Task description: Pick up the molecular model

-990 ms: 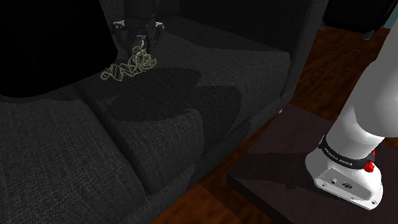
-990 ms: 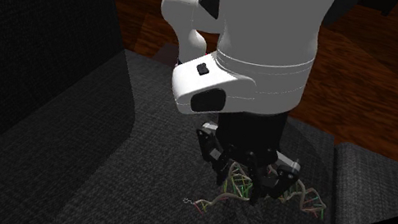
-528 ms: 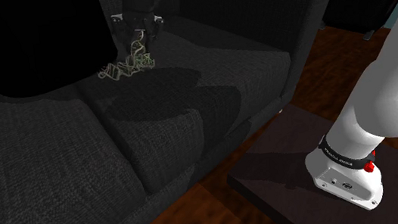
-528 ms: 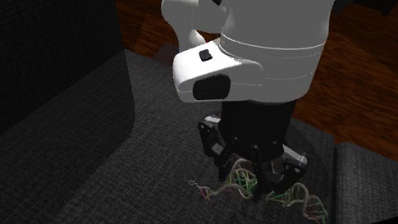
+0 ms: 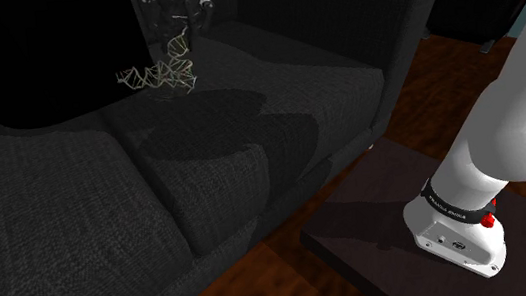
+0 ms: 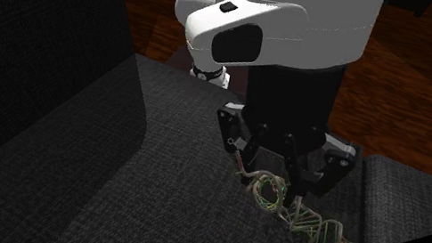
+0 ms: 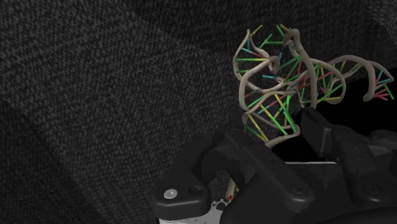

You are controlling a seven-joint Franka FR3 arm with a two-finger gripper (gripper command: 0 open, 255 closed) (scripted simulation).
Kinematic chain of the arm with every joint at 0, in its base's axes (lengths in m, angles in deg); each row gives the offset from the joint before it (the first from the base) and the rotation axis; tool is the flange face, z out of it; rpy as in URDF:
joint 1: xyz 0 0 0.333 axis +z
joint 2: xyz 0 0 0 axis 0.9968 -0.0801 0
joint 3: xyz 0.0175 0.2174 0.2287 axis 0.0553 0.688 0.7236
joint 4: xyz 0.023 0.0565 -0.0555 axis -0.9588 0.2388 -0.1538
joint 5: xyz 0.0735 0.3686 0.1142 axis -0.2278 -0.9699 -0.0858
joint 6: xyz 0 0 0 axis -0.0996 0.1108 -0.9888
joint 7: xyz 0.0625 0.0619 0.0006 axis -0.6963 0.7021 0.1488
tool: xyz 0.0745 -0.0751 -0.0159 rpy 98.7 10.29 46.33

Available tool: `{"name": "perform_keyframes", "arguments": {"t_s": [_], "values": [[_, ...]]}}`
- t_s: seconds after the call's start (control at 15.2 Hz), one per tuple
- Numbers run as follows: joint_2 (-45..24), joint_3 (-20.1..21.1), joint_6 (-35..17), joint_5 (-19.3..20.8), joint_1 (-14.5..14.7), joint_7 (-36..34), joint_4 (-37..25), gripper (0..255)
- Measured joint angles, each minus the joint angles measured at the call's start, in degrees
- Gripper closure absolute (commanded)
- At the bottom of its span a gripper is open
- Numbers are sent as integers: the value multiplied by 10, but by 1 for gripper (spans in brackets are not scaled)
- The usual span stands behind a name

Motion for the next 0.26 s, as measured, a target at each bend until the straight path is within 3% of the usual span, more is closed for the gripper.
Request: {"name": "perform_keyframes", "arguments": {"t_s": [0.26], "values": [[-3, 1, 28, 2, 1, -4, -31, 255]]}}
